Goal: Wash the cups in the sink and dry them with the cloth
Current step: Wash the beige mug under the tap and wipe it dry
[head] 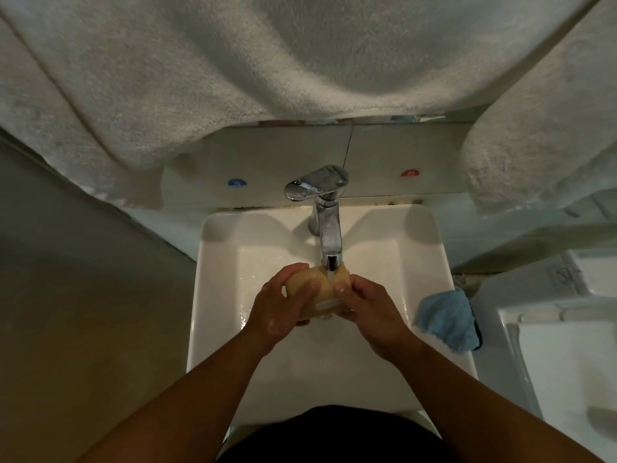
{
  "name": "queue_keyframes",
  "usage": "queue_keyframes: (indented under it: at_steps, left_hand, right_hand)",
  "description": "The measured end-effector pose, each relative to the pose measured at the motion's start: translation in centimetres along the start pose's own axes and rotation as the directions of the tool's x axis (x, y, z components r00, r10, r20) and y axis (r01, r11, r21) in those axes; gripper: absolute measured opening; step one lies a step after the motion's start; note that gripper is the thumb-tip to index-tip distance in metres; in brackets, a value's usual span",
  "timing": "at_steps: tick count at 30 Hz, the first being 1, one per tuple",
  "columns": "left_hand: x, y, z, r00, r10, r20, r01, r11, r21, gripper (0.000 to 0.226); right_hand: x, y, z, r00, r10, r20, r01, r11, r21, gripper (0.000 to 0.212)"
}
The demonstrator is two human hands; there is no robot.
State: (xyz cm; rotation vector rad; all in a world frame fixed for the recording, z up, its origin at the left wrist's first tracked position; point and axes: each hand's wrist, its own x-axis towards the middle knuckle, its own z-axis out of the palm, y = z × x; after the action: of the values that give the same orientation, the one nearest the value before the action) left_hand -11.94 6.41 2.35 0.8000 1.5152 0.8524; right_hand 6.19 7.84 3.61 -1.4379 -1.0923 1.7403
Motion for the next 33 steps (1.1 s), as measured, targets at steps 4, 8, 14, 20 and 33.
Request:
queue_keyframes:
  at_steps: [4,8,14,20,33]
  left_hand:
    - [0.0,0.5,0.0,1.0,0.014,-0.007,-0.014,1.0,0.01,0.03]
    - [-0.1,0.4,0.0,0.999,0.023,0.041,-0.025,0.997,0.066,0.068]
    - [0.1,0.8,0.0,0.999,0.027,-0.025,-0.027,1.0,0.012,0.036]
    - [0.0,0.5,0.1,0.996,0.084,0.011,-0.084,0.994,0.076,0.053]
    - [-0.7,-1.5,0.7,0.968,0.247,0.044,-0.246,0.9,0.359,0.099]
  right_hand:
    - [-0.2,0.4,0.2,1.0,-0.023,-0.016,0.023,1.0,0.006,0.019]
    - [0.0,0.6,0.0,0.999,-0.043,-0.013,0.043,0.999,-0.013,0.021]
    - [0.3,0.7,-0.2,0.999,-0.051,-0.019,0.051,0.998,-0.031,0.018]
    - [0.3,0.6,-0.1,0.997,-0.077,-0.009,0.076,0.993,-0.088,0.025]
    - [1.2,0.5,0.1,0.994,-0.096,-0.055,0.068,0.922,-0.382,0.05]
